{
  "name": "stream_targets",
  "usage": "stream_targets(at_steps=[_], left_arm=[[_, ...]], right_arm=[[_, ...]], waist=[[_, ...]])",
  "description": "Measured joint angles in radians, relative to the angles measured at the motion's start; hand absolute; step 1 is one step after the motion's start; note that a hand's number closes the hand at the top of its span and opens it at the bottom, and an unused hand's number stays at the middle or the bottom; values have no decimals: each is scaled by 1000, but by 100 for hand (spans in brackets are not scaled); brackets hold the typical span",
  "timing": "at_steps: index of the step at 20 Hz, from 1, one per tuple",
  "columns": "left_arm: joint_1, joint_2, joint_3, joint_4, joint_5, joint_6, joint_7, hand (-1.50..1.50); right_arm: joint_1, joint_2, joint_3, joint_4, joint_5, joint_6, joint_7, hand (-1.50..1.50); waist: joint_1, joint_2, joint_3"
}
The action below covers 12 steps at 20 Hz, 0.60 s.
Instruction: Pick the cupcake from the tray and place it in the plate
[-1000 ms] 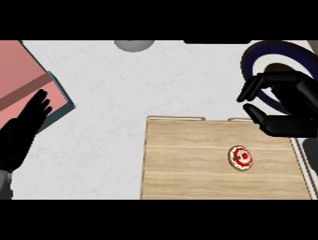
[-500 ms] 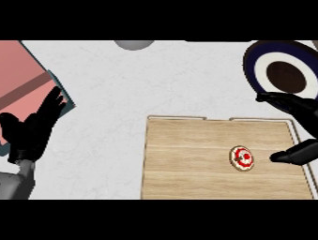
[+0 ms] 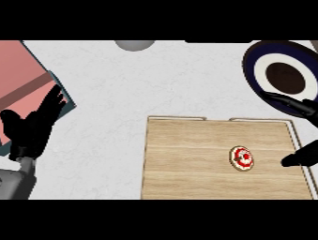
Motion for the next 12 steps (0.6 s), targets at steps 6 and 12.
stream_targets(at_steps=[6, 12], left_arm=[[-2, -37, 0, 23, -32, 8, -14, 0], [-27, -54, 15, 31, -55, 4, 12, 0]], right_arm=[[-31, -27, 78, -69, 64, 25, 77, -150], [-18, -52, 129, -153, 168, 20, 117, -150]], waist=[[-3, -2, -1], [-7, -3, -1]])
